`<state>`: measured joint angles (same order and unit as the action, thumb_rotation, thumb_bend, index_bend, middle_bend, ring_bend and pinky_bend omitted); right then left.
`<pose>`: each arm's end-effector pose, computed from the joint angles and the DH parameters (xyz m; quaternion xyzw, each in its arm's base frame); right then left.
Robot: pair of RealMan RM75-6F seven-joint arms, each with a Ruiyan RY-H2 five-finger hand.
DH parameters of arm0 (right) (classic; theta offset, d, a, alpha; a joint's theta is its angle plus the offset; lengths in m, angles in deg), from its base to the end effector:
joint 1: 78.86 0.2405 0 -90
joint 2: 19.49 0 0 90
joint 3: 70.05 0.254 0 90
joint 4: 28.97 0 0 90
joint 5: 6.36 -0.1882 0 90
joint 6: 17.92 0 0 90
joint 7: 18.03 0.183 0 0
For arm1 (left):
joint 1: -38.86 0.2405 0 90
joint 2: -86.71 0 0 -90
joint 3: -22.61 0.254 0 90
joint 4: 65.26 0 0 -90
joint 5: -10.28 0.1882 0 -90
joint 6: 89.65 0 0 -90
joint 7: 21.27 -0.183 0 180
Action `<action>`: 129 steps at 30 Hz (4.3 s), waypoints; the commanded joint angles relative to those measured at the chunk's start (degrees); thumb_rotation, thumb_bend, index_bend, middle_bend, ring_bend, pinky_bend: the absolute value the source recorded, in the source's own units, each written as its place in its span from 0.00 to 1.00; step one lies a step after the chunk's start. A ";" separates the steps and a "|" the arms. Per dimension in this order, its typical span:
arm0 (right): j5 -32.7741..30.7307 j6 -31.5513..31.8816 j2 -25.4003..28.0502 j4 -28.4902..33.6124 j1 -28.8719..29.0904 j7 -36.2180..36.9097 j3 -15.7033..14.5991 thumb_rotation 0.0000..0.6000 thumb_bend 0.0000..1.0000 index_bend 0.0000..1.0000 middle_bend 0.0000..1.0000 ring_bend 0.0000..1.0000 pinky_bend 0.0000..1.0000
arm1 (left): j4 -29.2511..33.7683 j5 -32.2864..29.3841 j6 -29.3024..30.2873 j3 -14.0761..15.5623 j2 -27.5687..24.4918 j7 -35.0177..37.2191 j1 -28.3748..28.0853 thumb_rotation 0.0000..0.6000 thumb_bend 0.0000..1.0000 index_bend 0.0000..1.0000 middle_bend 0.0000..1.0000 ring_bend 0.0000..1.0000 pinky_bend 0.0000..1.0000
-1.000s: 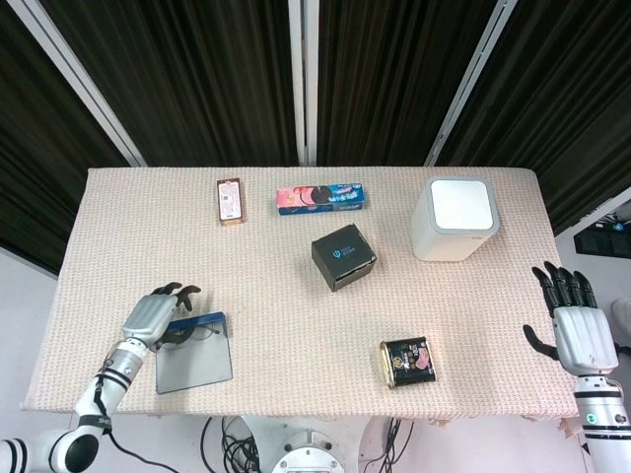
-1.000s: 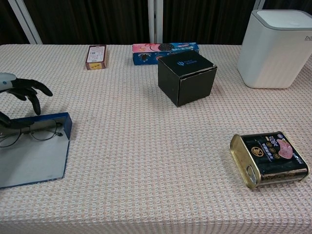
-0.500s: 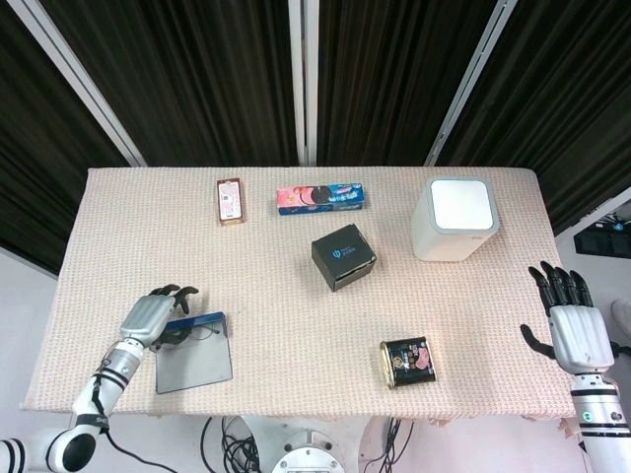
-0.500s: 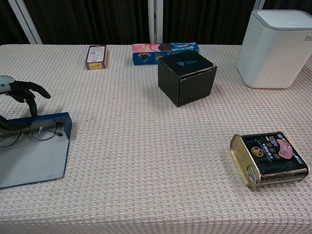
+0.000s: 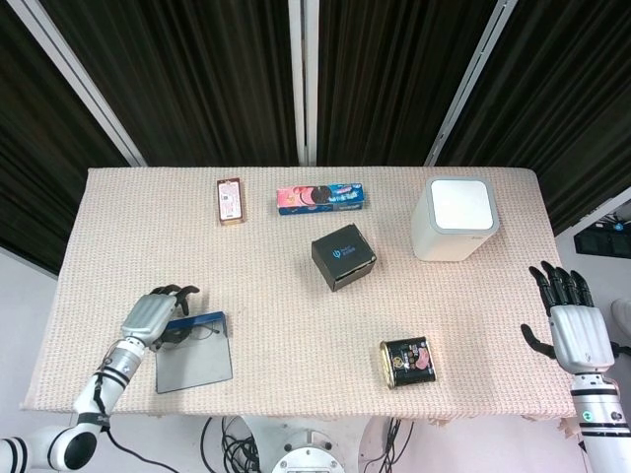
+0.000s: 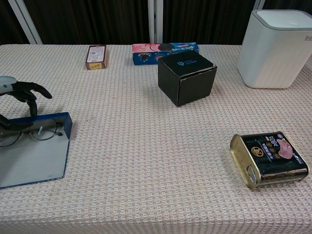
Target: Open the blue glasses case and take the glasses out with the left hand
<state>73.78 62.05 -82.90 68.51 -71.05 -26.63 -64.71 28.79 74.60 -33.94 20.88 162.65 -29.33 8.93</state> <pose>-0.2907 -0.2392 0.1720 0.6022 -0.3889 0.3544 0.6004 -0.2400 0.3056 0.0309 -0.6897 -0.5095 -0.3031 0.4158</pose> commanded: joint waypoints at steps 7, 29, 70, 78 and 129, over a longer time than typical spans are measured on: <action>-0.29 -0.30 -0.24 -0.31 0.07 0.07 -0.08 1.00 0.24 0.00 0.00 0.00 0.00 | -1.67 3.26 1.50 -0.54 1.24 3.00 0.88 1.00 0.35 0.21 0.49 0.19 0.18; -0.67 -0.43 -0.41 -0.96 0.04 0.60 -0.08 1.00 0.24 0.00 0.00 0.00 0.00 | -5.56 8.61 4.88 -1.27 3.65 3.57 1.82 1.00 0.35 0.26 0.56 0.25 0.18; -1.62 -1.18 -0.45 -1.56 0.11 0.98 -0.04 1.00 0.24 0.00 0.00 0.00 0.00 | -26.41 25.99 22.64 -0.71 15.65 -10.43 2.46 1.00 0.35 0.29 0.64 0.32 0.18; -1.79 -1.32 -0.35 -1.49 0.11 0.90 -0.07 1.00 0.24 0.00 0.00 0.00 0.00 | -29.21 26.45 22.48 -0.85 16.84 -8.39 2.24 1.00 0.35 0.29 0.64 0.32 0.18; -1.16 0.18 0.32 -2.23 -0.58 5.13 0.50 1.00 0.24 0.00 0.00 0.00 0.00 | -0.28 6.14 14.64 -5.77 12.29 -11.67 4.64 1.00 0.29 0.23 0.31 0.18 0.27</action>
<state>72.50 62.12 -82.66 66.32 -71.53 -21.64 -64.18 27.53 82.30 -19.35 15.25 173.96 -39.15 13.45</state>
